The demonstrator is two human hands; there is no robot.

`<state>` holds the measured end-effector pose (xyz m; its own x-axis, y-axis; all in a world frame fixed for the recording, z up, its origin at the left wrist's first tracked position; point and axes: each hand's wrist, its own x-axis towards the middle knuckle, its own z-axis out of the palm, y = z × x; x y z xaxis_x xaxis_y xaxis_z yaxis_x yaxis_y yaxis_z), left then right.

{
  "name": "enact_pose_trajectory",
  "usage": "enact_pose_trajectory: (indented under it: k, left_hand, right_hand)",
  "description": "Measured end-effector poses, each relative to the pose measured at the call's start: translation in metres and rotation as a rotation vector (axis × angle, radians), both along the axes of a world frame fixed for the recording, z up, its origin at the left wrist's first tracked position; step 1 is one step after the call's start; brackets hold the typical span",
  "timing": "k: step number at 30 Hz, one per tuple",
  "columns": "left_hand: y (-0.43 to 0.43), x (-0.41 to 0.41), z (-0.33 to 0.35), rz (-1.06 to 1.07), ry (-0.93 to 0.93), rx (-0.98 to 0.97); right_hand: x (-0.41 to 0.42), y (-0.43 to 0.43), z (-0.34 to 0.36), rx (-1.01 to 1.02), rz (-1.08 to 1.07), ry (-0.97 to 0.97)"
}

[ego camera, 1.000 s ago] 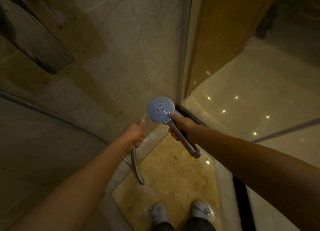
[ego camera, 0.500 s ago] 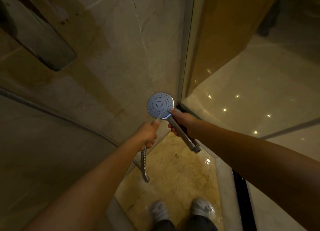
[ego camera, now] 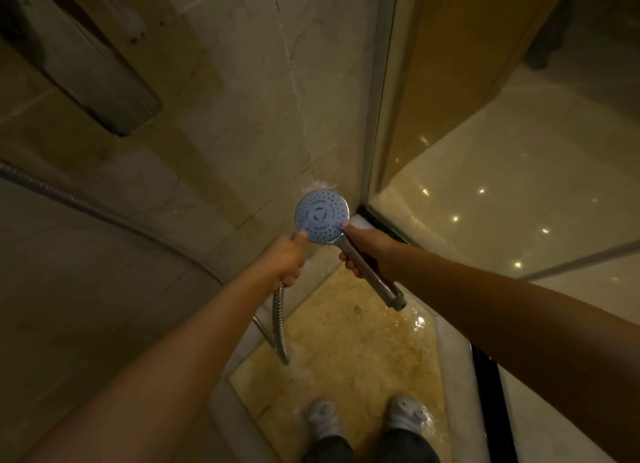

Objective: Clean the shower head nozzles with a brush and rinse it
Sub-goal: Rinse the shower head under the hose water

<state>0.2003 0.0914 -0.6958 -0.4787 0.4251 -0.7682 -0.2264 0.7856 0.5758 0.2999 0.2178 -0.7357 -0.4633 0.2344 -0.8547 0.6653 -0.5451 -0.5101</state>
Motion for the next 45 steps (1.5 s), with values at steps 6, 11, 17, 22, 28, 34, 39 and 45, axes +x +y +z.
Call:
enact_pose_trajectory:
  k: [6,11,17,22,28,34,39,45]
  left_hand:
    - [0.011,0.016,-0.004,-0.051,-0.057,0.023]
    - [-0.001,0.023,-0.017,0.023,-0.119,-0.018]
    - [-0.014,0.019,-0.015,0.077,-0.088,0.024]
    - [-0.020,0.002,0.006,0.121,-0.058,0.065]
    - [-0.022,-0.004,0.048,0.061,-0.022,0.058]
    - [-0.005,-0.021,0.114,-0.163,0.087,-0.022]
    - [0.018,-0.048,0.170,-0.209,0.091,-0.064]
    - [0.030,-0.063,0.188,-0.289,-0.052,-0.096]
  right_hand:
    - [-0.004,-0.004,0.003,0.013,0.020,0.039]
    - [-0.002,-0.002,0.001,0.030,0.035,0.058]
    - [0.005,-0.003,0.003,0.055,-0.008,0.044]
    - [0.014,-0.005,0.011,0.038,-0.086,0.037]
    - [0.022,-0.008,0.031,0.099,-0.063,0.019]
    - [0.022,-0.003,0.064,0.111,-0.027,0.076]
    - [0.024,0.003,0.090,0.118,-0.032,0.138]
    - [0.031,0.003,0.090,0.112,-0.045,0.141]
